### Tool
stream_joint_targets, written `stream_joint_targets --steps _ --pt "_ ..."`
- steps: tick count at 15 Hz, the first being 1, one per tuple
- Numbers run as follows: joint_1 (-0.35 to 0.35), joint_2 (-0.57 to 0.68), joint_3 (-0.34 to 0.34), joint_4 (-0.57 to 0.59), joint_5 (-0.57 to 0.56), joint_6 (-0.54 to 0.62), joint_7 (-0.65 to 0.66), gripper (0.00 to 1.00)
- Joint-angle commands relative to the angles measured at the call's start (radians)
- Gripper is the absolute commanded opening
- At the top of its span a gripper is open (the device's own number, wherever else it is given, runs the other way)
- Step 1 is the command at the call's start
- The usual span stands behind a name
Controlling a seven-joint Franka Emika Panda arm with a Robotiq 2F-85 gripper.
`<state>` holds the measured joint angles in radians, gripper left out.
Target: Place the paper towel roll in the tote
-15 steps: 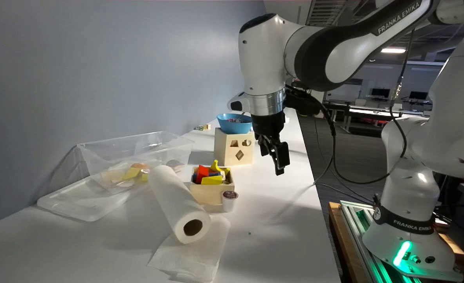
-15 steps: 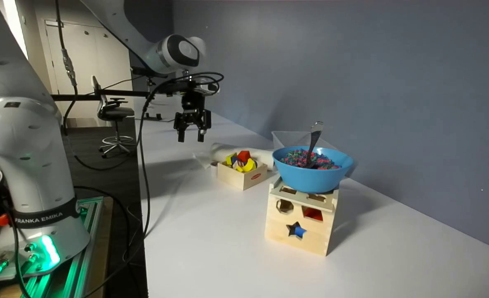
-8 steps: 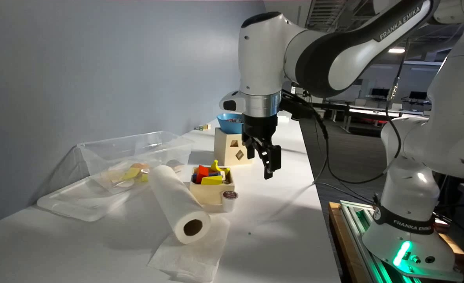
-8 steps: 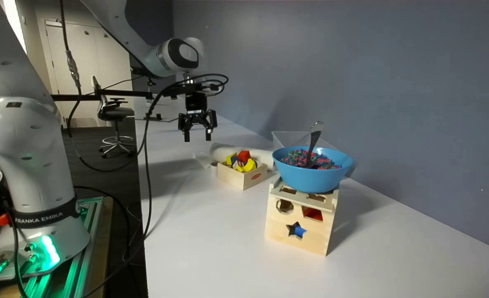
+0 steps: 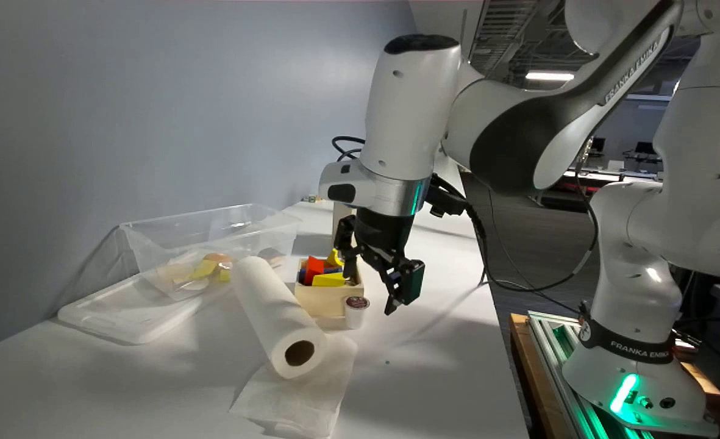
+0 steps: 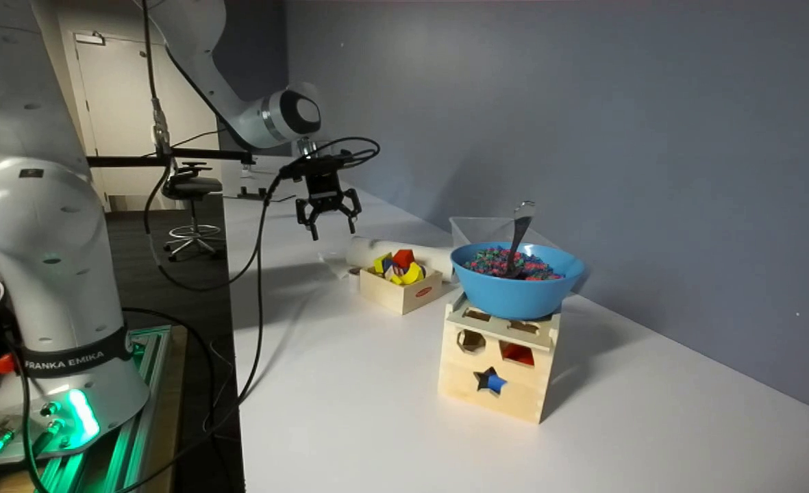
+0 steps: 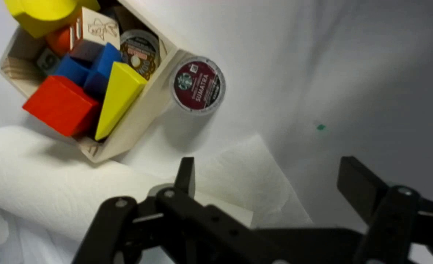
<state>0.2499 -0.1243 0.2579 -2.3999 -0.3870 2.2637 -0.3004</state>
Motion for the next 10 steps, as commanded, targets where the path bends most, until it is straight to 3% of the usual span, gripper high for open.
stream_joint_targets --steps 1,3,10 --pt "0.009 0.013 0.006 0.007 -0.013 -0.002 -0.007 1.00" --pt "0.015 0.028 0.013 0.015 -0.024 -0.002 -0.011 1.00" --pt "0.002 0.140 0.022 0.073 -0.303 0.044 0.355 1.00"
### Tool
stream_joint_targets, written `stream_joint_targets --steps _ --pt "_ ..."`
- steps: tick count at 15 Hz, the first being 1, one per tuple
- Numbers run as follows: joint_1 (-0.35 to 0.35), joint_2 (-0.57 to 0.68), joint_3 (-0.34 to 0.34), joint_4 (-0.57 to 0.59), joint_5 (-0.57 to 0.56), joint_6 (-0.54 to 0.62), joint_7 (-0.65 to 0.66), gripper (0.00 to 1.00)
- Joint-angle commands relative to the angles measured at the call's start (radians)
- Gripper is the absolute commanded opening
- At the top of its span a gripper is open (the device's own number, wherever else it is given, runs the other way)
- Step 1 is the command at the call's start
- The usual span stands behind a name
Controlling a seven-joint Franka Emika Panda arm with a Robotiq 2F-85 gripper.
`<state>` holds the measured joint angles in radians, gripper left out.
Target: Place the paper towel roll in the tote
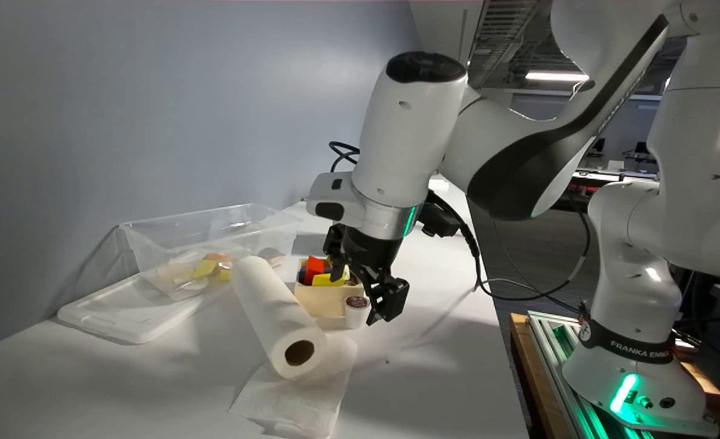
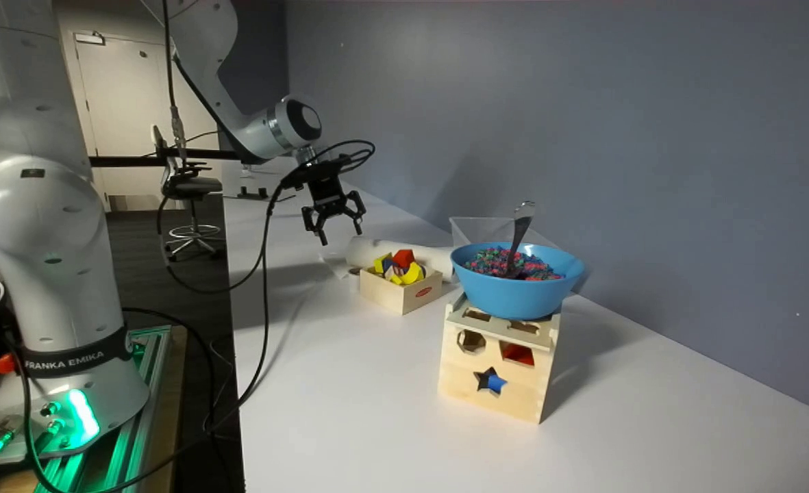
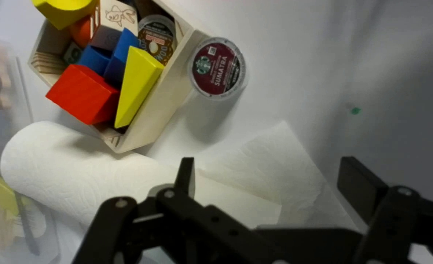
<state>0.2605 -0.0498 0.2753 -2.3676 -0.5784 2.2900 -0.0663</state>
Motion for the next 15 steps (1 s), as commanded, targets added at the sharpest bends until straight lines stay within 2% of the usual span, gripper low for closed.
stream_joint_targets --steps 1,5,6,7,10,15 --pt "-0.004 0.083 0.002 0.052 -0.142 0.016 0.154 1.00" --pt "0.018 0.146 0.000 0.092 -0.221 0.053 0.253 1.00" --pt "0.014 0.148 0.003 0.081 -0.155 0.124 0.162 1.00" --pt "0.014 0.120 -0.005 0.065 -0.170 0.066 0.195 1.00" --pt "0.021 0.142 -0.006 0.071 -0.170 0.113 0.185 1.00" --pt "0.057 0.195 -0.011 0.136 -0.359 0.024 0.512 1.00"
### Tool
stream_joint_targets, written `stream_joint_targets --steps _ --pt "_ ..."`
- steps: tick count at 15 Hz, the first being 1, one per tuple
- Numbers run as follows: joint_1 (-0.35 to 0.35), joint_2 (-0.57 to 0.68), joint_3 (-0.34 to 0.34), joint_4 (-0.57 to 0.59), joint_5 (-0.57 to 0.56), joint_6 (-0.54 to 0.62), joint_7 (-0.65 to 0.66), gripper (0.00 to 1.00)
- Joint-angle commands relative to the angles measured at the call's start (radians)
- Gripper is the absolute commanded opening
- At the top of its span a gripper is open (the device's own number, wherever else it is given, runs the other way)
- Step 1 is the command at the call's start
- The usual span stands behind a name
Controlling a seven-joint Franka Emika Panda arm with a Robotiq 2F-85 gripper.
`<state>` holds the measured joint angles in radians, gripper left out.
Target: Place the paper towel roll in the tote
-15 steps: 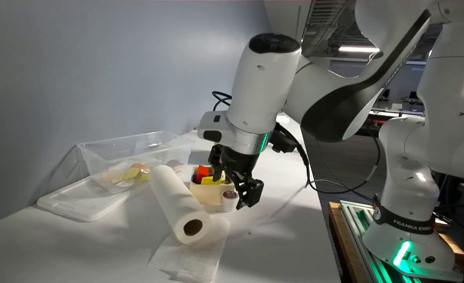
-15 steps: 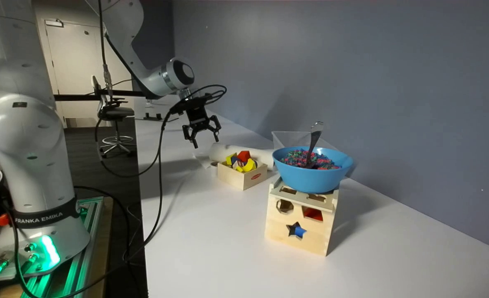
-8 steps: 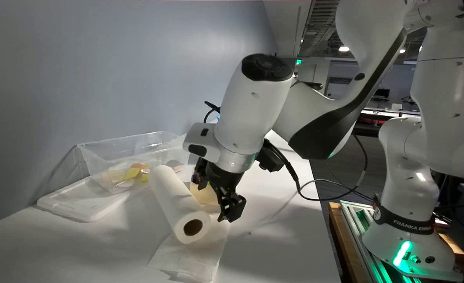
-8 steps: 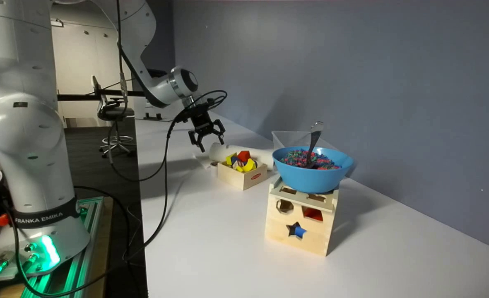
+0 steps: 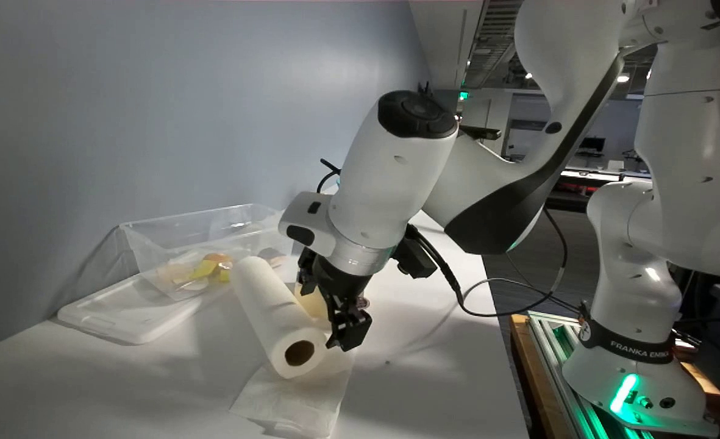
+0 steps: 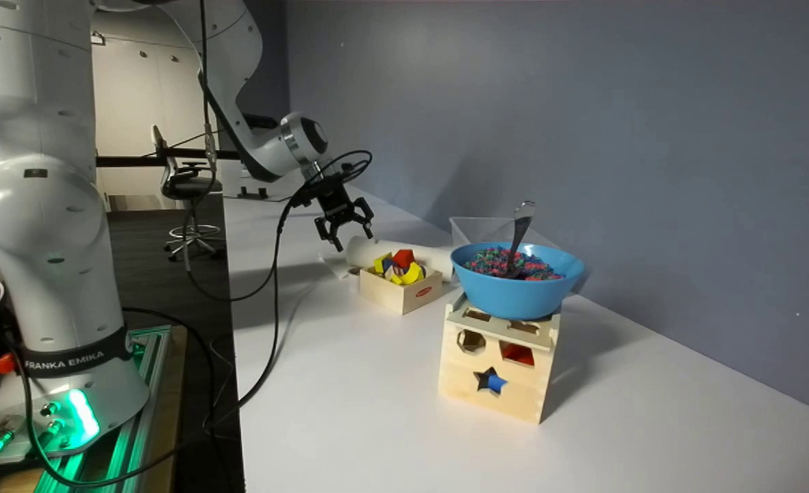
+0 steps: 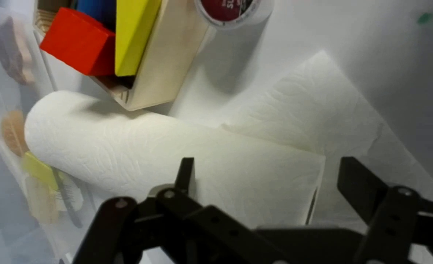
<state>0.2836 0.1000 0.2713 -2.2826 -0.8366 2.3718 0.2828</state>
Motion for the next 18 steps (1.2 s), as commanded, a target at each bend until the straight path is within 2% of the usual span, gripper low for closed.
stream_joint_targets --steps 1,10,14,18 --pt "0.042 0.063 -0.004 0.065 -0.121 -0.077 0.203 1.00" --pt "0.122 0.162 -0.001 0.157 -0.227 -0.272 0.409 1.00" --pt "0.131 0.193 0.000 0.199 -0.269 -0.352 0.419 1.00" --pt "0.118 0.243 -0.003 0.249 -0.293 -0.325 0.385 1.00"
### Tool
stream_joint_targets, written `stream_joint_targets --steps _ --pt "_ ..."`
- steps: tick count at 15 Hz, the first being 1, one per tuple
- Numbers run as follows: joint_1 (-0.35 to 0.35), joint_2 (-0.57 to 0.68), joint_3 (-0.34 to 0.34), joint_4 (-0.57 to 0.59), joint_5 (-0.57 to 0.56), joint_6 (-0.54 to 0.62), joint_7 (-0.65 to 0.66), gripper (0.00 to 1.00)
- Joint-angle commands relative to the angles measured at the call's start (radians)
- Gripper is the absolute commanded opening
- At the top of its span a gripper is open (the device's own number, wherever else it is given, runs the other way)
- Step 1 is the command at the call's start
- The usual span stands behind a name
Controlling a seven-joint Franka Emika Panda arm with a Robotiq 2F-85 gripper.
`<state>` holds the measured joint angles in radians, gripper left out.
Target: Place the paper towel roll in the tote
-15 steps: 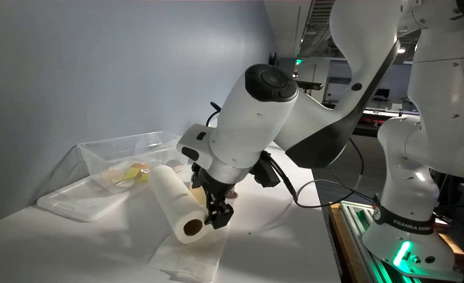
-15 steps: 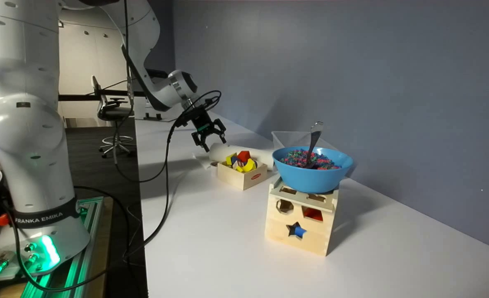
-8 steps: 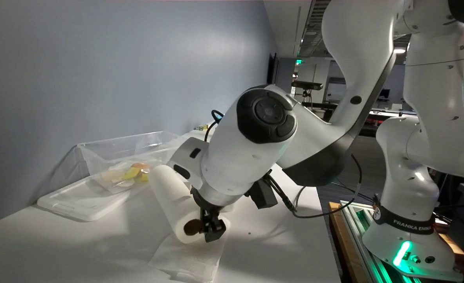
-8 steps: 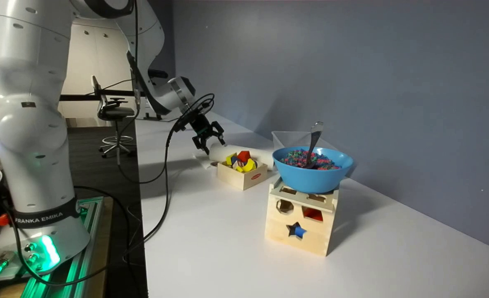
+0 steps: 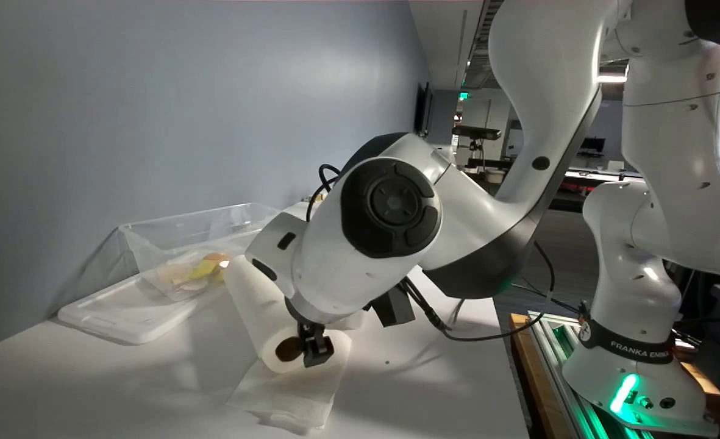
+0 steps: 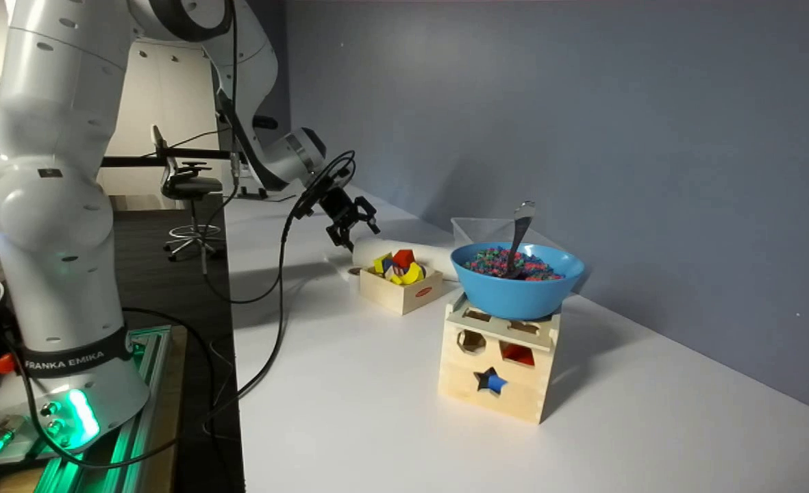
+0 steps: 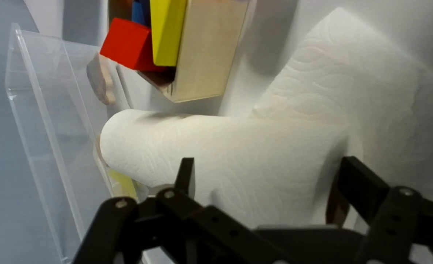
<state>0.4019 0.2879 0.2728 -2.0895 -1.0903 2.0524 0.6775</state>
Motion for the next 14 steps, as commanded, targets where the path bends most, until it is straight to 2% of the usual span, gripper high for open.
stream_joint_targets --steps 1,10,14 --pt "-0.004 0.063 -0.007 0.062 -0.039 0.005 -0.022 1.00" --pt "0.004 0.085 -0.012 0.119 -0.070 -0.015 -0.108 1.00" --pt "-0.007 0.105 -0.011 0.152 -0.062 0.020 -0.166 1.00"
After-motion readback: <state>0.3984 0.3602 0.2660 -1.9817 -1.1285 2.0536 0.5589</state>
